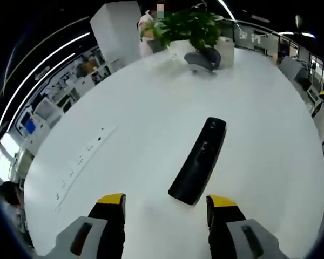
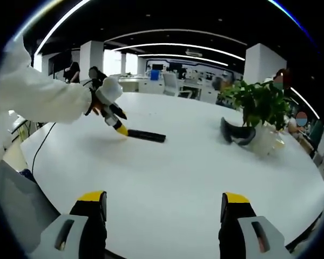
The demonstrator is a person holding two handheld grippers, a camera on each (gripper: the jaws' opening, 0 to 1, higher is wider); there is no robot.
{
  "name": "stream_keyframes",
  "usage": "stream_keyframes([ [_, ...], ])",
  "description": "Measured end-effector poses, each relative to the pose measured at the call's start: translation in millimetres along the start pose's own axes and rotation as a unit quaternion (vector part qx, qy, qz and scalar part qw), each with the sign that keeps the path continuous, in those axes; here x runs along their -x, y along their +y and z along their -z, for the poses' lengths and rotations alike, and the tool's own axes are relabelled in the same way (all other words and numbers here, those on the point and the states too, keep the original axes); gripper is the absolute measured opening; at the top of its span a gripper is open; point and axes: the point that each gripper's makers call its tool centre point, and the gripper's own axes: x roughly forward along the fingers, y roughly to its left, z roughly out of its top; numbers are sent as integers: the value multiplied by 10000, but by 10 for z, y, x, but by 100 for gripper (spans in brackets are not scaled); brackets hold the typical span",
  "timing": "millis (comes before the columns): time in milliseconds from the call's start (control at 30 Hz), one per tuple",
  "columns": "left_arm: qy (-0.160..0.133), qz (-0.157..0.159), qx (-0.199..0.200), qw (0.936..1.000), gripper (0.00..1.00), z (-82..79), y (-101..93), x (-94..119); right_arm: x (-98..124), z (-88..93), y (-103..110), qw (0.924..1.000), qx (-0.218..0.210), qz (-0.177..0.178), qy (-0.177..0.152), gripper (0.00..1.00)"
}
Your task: Press the specified remote control buttons in sequence, fully releasing each button before pressing the next.
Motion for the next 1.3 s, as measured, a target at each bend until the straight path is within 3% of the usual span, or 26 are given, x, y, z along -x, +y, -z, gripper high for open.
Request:
stream_keyframes([
  [233,-385,-100,640,9972,87,27,-152,311,32,-45,2,9999,-38,-25,-165,88],
  [367,-587,-220,751,9952,95,67,-192,476,61,-79,-13,9995,-100,-22,-303,88],
  [467,-712,-108,1008,9923,99,101,-302,587,72,-99,-21,9992,-161,-27,-367,88],
  [567,-858,-113,1249,9884,100,138,-338,711,84,-118,-13,9989,-205,-46,-429,88],
  [600,-1055,-139,1361,9850,100,110,-354,775,87,-122,-12,9988,-207,-49,-441,88],
  [667,-1187,-125,1584,9801,100,128,-397,871,93,-137,-6,9986,-212,-59,-477,88],
  [967,-1626,-327,1810,9694,100,180,-591,1294,153,-237,0,9968,-241,-64,-765,88],
  [1067,-1952,-101,2411,9506,100,174,-767,1432,156,-245,-15,9965,-272,-37,-784,88],
  [1100,-2055,-96,2425,9481,100,175,-808,1471,160,-252,-21,9963,-285,-29,-811,88],
  [1300,-2161,-202,2487,9439,100,359,-1048,1691,172,-268,-21,9956,-357,-36,-867,88],
])
